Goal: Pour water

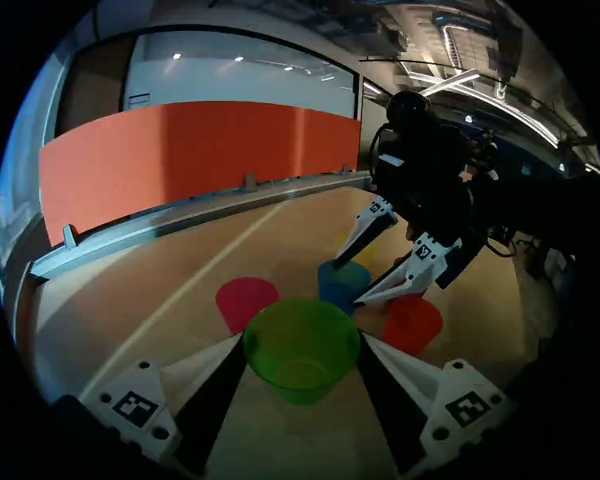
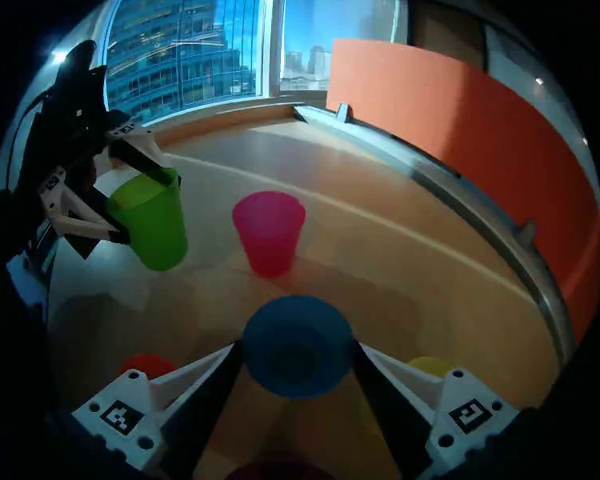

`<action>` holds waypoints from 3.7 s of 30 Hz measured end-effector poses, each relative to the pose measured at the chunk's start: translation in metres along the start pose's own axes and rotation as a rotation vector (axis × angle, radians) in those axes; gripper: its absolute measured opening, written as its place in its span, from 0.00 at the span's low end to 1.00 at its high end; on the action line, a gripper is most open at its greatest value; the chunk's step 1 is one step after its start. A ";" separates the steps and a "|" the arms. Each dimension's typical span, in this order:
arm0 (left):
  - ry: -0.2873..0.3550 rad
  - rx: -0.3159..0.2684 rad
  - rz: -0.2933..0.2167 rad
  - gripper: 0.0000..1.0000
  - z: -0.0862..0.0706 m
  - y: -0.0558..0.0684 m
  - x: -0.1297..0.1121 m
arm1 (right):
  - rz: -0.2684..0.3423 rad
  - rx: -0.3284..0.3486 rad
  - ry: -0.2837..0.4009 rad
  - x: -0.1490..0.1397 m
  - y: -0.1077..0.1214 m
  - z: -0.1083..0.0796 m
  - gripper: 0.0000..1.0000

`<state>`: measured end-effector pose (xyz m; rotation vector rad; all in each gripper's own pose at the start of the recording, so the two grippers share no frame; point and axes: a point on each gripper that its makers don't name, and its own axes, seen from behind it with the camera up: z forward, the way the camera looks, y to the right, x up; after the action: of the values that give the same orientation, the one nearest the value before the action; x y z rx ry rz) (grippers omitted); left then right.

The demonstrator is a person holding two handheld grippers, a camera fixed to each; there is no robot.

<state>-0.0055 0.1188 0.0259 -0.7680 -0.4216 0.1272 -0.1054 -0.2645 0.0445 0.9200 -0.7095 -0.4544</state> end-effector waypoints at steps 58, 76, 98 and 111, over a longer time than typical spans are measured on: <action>0.232 -0.022 0.032 0.90 -0.039 0.064 0.096 | 0.058 -0.126 0.616 0.084 -0.035 -0.175 0.92; 0.266 -0.050 0.057 0.90 -0.046 0.083 0.111 | 0.057 -0.150 0.729 0.100 -0.042 -0.200 0.92; 0.286 -0.082 0.074 0.90 -0.048 0.108 0.119 | 0.014 -0.154 0.718 0.095 -0.050 -0.220 0.92; 0.299 -0.094 0.071 0.90 -0.043 0.120 0.120 | -0.017 -0.163 0.714 0.097 -0.050 -0.227 0.92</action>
<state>0.1261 0.2085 -0.0459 -0.8796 -0.1172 0.0576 0.1228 -0.2258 -0.0554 0.8553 -0.0128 -0.1679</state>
